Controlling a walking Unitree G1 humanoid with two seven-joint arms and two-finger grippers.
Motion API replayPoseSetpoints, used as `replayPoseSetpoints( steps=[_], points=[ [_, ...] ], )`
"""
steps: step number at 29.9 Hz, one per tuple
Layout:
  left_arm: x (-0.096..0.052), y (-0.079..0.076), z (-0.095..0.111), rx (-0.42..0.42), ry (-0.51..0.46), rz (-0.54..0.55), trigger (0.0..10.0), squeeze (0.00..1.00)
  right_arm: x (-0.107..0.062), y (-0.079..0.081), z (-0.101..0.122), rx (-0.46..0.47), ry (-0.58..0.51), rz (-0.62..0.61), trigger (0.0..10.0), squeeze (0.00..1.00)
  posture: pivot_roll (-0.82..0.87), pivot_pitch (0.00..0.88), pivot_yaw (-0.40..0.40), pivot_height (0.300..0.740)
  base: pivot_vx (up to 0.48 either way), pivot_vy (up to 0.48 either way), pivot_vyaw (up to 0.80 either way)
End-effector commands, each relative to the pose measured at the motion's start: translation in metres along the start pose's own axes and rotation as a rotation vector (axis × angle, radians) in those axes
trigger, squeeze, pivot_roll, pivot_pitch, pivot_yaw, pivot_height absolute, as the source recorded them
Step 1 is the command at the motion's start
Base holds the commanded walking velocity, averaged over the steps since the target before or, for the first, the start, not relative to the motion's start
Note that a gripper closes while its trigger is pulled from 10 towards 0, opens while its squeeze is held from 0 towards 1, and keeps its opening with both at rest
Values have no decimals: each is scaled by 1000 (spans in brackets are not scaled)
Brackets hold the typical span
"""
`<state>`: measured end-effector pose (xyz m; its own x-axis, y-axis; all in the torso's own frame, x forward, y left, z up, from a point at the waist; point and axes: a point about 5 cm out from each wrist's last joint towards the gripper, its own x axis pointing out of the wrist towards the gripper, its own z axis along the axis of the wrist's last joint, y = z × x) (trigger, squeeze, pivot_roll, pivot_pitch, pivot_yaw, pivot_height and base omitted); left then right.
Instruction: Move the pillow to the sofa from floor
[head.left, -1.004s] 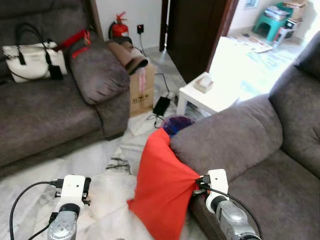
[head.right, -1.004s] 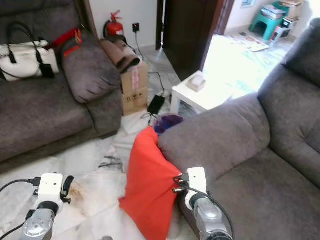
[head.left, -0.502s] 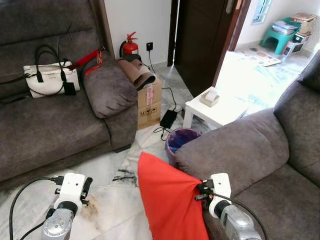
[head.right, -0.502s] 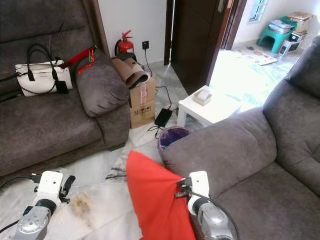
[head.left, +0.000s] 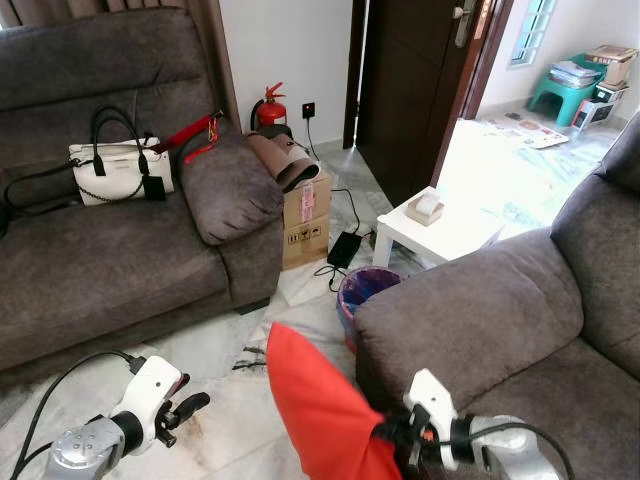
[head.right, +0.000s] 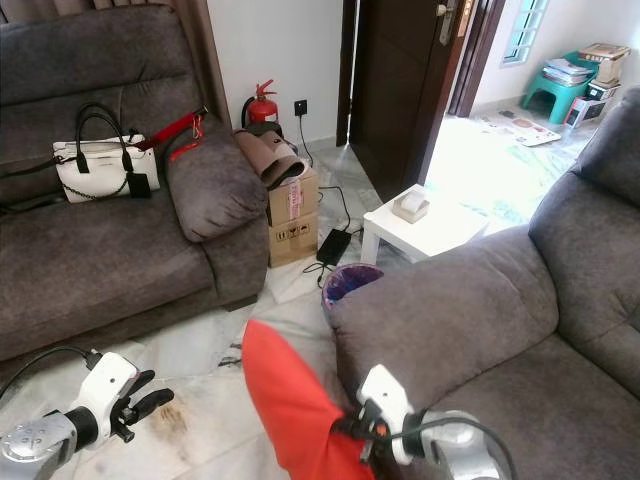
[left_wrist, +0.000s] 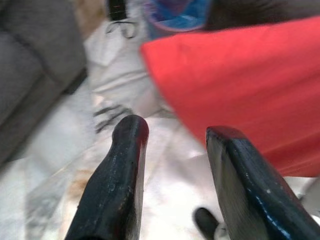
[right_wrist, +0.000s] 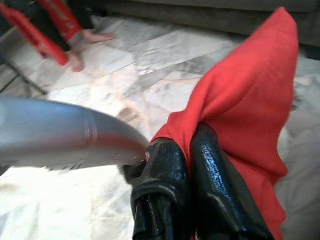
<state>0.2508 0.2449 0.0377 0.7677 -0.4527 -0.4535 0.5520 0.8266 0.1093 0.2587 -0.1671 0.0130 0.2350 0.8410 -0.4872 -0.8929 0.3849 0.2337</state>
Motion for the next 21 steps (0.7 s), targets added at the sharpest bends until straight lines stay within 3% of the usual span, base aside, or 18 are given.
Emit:
replayPoseSetpoints(
  steps=[1, 4, 10, 11, 12, 13, 14, 18, 21],
  points=[
    [-3, -3, -2, -10, 19, -45, 10000, 0, -1, -1, 21, -76, -70, 39, 10000, 0, 148, 0, 32, 740, 0, 0, 0],
    [-2, -8, -9, 5, 87, -130, 10000, 0, 0, 9, 10, -109, 35, 108, 10000, 0, 139, 0, 39, 740, 0, 0, 0],
    [-1, -15, -13, 49, 155, -251, 10000, 0, -3, 23, 3, -115, 96, 188, 10000, 0, 129, 0, 45, 740, 0, 0, 0],
    [0, -16, -11, 64, 160, -256, 10000, 114, -4, 25, 1, -119, 117, 197, 10000, 0, 129, 0, 45, 740, 0, 0, 0],
    [2, -17, -11, 102, 176, -273, 10000, 725, -5, 28, -5, -140, 176, 222, 10000, 0, 127, 0, 45, 740, 0, 0, 0],
    [3, -17, -10, 128, 187, -285, 10000, 725, -6, 31, -9, -155, 218, 240, 10000, 0, 127, 0, 45, 740, 0, 0, 0],
    [5, -19, -9, 142, 197, -307, 10000, 1000, -8, 34, -13, -164, 256, 258, 10000, 0, 121, 0, 46, 740, 0, 0, 0],
    [8, -24, -5, 141, 199, -391, 10000, 1000, -8, 38, -11, -136, 223, 264, 10000, 0, 117, 0, 46, 740, 0, 0, 0],
    [8, -29, -8, 202, 243, -460, 10000, 1000, -10, 42, -7, -156, 232, 286, 10000, 0, 113, 0, 44, 740, 0, 0, 0]
  ],
)
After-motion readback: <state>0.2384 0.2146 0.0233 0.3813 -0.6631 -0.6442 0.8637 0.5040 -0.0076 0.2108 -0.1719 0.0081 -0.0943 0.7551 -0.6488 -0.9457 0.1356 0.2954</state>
